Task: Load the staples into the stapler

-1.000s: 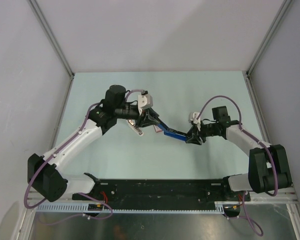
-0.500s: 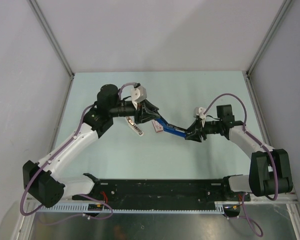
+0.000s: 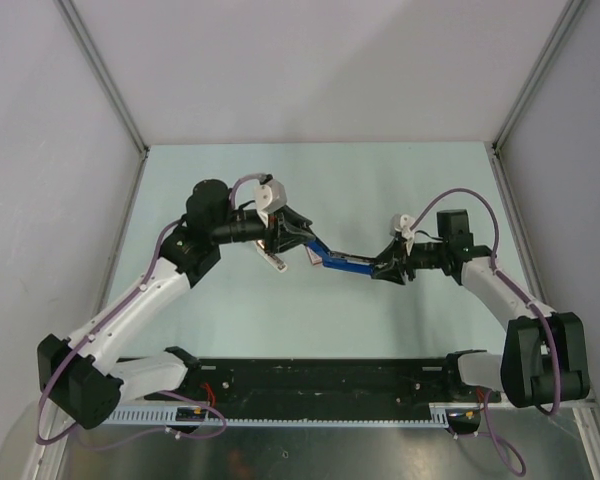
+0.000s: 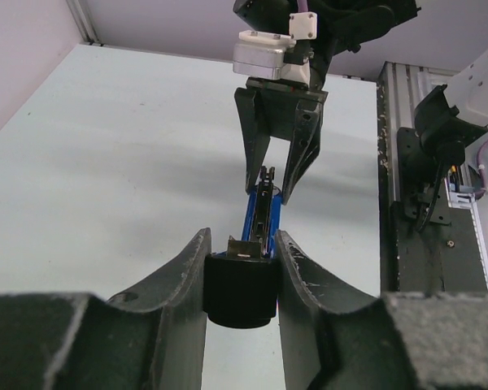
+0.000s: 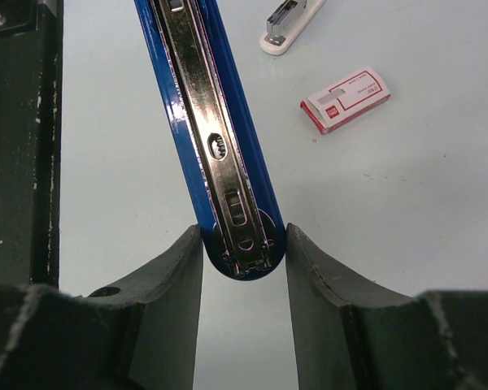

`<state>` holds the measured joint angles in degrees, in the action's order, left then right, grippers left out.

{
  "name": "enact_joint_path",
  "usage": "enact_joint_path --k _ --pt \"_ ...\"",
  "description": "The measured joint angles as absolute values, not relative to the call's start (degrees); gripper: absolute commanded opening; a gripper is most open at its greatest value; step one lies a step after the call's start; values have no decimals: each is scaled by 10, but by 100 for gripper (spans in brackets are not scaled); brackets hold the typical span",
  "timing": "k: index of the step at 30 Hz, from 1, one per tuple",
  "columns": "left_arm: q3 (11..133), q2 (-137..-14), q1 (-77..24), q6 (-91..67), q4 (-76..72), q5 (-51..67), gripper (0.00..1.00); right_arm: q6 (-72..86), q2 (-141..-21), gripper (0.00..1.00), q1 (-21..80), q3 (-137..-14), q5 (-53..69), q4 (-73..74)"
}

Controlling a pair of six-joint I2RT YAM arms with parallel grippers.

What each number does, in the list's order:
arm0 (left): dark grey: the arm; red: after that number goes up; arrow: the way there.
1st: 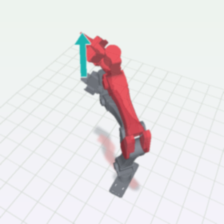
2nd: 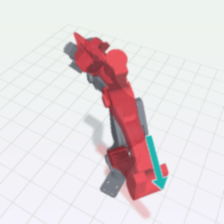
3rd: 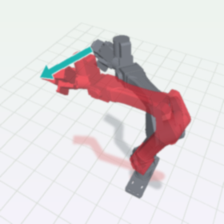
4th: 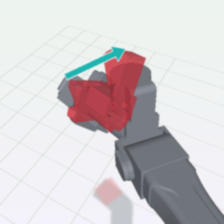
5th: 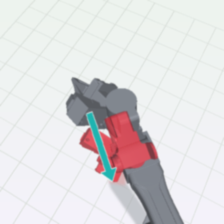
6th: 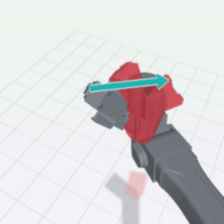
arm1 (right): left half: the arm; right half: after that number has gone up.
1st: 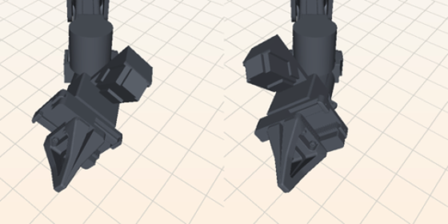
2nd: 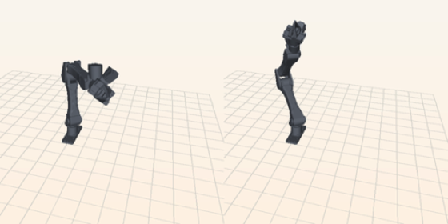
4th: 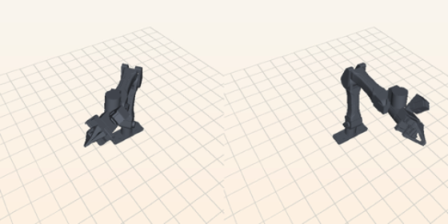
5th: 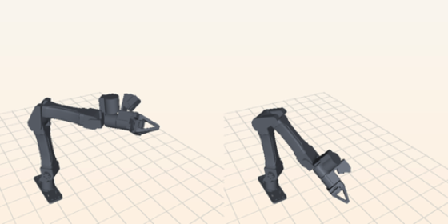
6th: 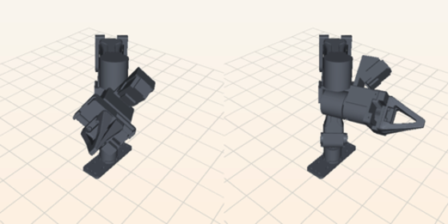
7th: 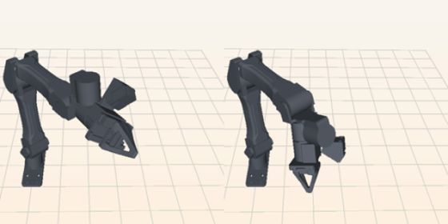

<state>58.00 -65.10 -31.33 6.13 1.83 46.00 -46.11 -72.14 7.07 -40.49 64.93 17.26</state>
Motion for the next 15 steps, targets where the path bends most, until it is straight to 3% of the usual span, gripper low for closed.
enact_joint_path --k 15 --pt "567 -653 -359 99 23 432 0 -464 -722 40 131 -401 593 177"
